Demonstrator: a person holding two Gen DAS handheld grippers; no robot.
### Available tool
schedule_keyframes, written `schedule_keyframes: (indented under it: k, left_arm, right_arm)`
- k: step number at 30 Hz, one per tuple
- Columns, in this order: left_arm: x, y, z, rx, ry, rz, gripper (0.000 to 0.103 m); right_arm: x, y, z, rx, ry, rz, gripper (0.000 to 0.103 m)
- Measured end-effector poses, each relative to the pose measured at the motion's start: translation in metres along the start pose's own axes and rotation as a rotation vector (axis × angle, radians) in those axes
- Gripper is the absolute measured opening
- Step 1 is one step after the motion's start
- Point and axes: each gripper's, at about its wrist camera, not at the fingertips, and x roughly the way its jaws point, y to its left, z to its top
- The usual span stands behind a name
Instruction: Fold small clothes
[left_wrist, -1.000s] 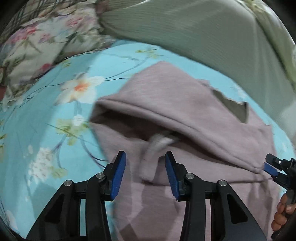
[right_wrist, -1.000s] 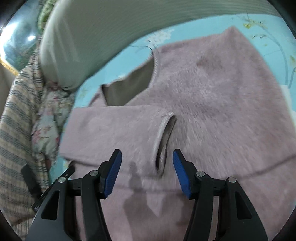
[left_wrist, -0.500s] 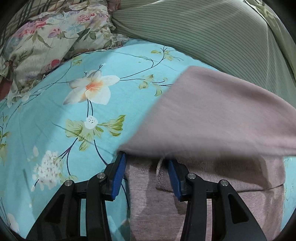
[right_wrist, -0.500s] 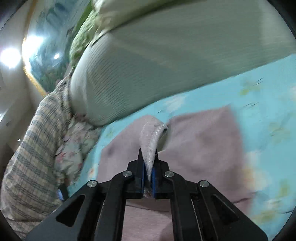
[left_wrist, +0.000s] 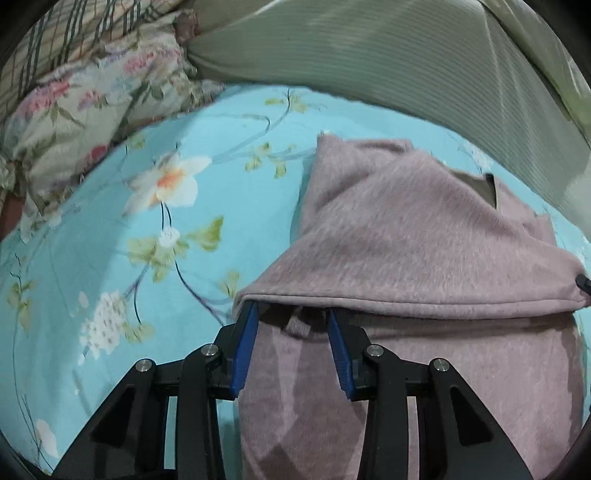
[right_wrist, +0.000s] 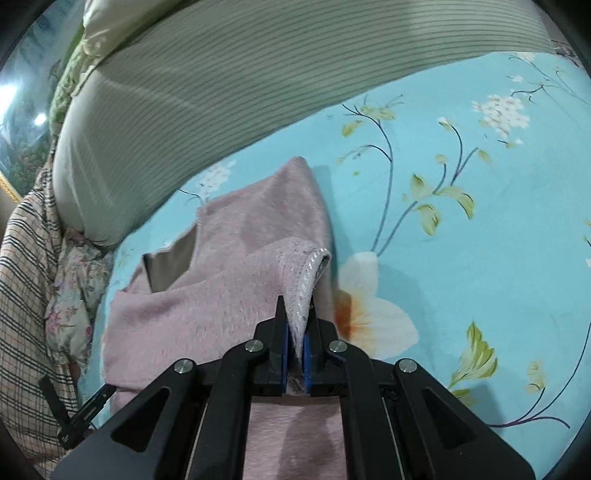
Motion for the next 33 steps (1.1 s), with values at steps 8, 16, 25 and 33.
schedule_keyframes:
  k: [8, 16, 25, 33]
  left_arm:
    - [-0.007, 0.014, -0.019, -0.075, 0.0, -0.016, 0.031]
    - [0.001, 0.041, -0.022, -0.205, -0.022, -0.095, 0.032]
    - [-0.001, 0.045, -0.027, -0.236, -0.051, -0.12, 0.032]
    - [0.0, 0.052, -0.03, -0.267, -0.066, -0.169, 0.033]
  right_arm:
    - [0.001, 0.003, -0.001, -0.003, 0.058, -0.129, 0.022]
    - [-0.002, 0.108, 0.001, -0.259, 0.08, 0.146, 0.066]
    - [0.161, 0.292, 0.015, -0.554, 0.449, 0.487, 0.066]
    - [0.247, 0.367, -0.042, -0.881, 0.802, 0.472, 0.055]
